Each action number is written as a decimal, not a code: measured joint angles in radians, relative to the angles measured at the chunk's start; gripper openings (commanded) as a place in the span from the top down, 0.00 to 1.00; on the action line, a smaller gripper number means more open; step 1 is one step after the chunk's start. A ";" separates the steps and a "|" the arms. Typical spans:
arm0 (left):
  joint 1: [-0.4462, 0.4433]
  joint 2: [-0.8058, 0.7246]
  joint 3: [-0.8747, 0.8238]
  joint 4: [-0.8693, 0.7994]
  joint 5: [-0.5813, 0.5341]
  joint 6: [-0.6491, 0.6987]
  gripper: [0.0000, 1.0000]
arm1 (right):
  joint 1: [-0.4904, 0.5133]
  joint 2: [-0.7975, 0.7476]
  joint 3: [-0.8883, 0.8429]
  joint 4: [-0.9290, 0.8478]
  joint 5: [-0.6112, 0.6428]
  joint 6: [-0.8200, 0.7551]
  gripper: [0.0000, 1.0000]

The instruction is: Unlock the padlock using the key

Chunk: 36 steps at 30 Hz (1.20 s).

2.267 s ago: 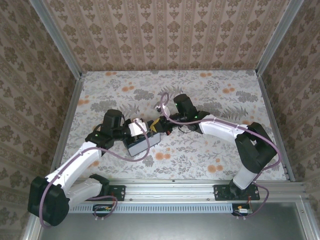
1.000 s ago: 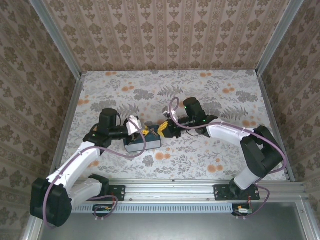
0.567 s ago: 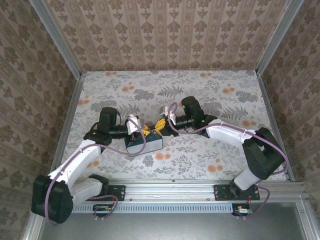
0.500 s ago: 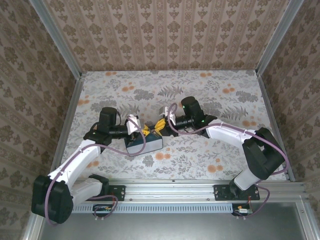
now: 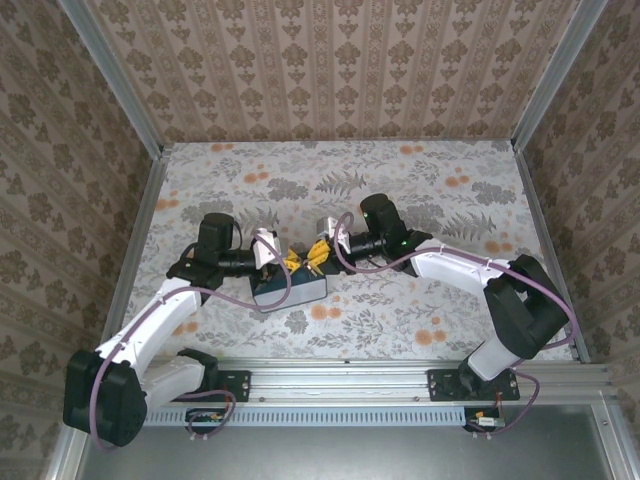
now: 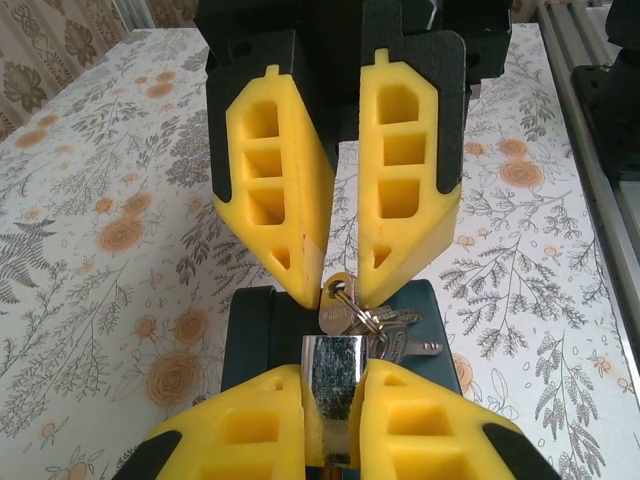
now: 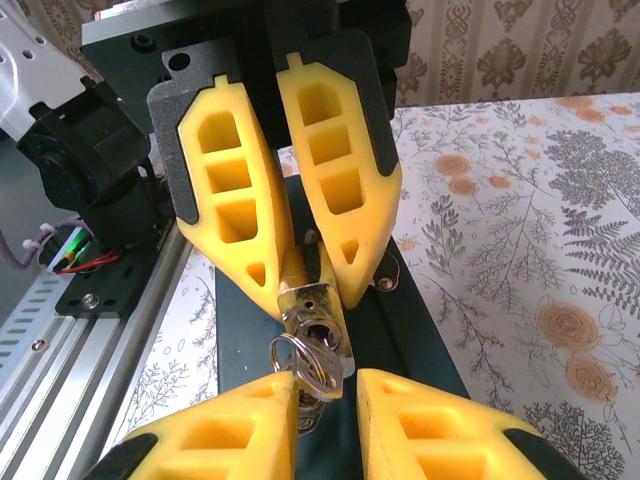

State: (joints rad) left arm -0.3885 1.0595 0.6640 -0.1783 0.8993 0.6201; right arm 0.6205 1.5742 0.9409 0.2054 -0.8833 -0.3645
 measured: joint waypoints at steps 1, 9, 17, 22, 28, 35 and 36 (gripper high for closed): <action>0.002 0.000 0.000 -0.002 0.003 0.000 1.00 | 0.002 0.000 0.000 0.003 0.000 0.000 0.79; 0.004 0.000 0.009 -0.017 0.006 0.000 1.00 | 0.009 0.001 0.011 0.006 -0.014 0.000 0.90; 0.003 0.000 0.009 -0.011 -0.003 -0.009 1.00 | 0.013 0.004 0.053 -0.066 -0.006 0.054 1.00; -0.020 -0.007 0.009 0.013 -0.067 -0.031 1.00 | 0.013 0.011 0.091 -0.124 0.022 0.235 1.00; -0.081 -0.019 0.008 0.022 -0.185 -0.045 1.00 | 0.013 0.009 0.091 -0.128 0.067 0.562 1.00; -0.126 0.014 0.009 0.060 -0.278 -0.043 1.00 | 0.013 -0.002 0.078 -0.135 0.150 0.947 1.00; -0.128 0.019 0.009 0.063 -0.286 -0.042 1.00 | 0.013 -0.002 0.078 -0.135 0.158 1.004 1.00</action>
State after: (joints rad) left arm -0.5167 1.0786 0.6727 -0.1150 0.6128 0.5777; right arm 0.6331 1.5726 1.0191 0.0704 -0.7258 0.6395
